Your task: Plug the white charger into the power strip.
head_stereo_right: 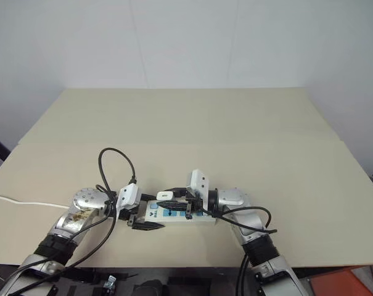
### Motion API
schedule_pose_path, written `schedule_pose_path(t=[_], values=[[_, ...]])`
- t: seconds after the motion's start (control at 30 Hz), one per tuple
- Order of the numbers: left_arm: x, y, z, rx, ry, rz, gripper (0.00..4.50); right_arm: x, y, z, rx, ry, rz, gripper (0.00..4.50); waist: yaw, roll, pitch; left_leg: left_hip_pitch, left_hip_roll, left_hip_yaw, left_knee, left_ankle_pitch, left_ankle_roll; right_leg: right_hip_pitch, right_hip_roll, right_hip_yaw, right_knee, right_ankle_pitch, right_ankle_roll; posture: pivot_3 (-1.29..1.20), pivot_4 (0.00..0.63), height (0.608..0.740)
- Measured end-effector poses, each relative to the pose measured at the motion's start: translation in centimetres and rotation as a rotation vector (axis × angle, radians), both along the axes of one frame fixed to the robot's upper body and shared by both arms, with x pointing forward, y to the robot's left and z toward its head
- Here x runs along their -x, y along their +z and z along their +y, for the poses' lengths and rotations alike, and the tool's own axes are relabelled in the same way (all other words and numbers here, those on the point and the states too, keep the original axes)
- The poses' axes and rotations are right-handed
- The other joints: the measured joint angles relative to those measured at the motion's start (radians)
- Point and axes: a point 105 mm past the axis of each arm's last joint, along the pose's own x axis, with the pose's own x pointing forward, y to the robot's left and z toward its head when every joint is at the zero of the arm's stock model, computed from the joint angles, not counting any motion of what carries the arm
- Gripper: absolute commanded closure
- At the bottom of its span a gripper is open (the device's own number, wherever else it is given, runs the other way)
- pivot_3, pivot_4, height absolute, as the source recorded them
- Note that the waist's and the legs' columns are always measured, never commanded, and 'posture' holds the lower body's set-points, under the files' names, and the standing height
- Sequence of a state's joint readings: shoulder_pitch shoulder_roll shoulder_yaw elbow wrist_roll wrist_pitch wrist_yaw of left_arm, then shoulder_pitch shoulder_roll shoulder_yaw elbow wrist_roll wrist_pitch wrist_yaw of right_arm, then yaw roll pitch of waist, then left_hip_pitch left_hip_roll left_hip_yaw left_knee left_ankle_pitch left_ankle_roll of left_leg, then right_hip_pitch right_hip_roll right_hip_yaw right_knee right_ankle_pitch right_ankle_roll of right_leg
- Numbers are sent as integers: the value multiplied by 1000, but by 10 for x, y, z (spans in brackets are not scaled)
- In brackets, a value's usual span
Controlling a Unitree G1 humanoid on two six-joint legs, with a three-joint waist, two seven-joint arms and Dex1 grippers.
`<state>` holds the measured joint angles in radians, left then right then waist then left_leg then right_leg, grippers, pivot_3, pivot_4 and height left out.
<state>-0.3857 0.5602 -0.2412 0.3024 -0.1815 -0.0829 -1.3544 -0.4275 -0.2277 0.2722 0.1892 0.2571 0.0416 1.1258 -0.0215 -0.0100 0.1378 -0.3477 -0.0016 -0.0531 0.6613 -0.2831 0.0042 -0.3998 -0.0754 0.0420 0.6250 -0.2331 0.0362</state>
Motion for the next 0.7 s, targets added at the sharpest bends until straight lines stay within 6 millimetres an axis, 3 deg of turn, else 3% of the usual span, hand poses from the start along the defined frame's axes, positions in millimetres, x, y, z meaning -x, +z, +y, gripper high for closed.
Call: schedule_pose_path(t=[0.27,0.7], values=[[0,-1,-1,-2,6,1,1179,-1,-5,-6,20,18,-25,3399,1,0,0,10,0,0,-1,0,1,11,0,0,-2,-2,0,0,150,740],[-1,-2,-3,-5,4,3,1179,-4,-14,-14,71,51,-29,3399,6,-2,-2,12,0,0,-1,0,1,13,-1,0,-2,-2,0,0,150,740]])
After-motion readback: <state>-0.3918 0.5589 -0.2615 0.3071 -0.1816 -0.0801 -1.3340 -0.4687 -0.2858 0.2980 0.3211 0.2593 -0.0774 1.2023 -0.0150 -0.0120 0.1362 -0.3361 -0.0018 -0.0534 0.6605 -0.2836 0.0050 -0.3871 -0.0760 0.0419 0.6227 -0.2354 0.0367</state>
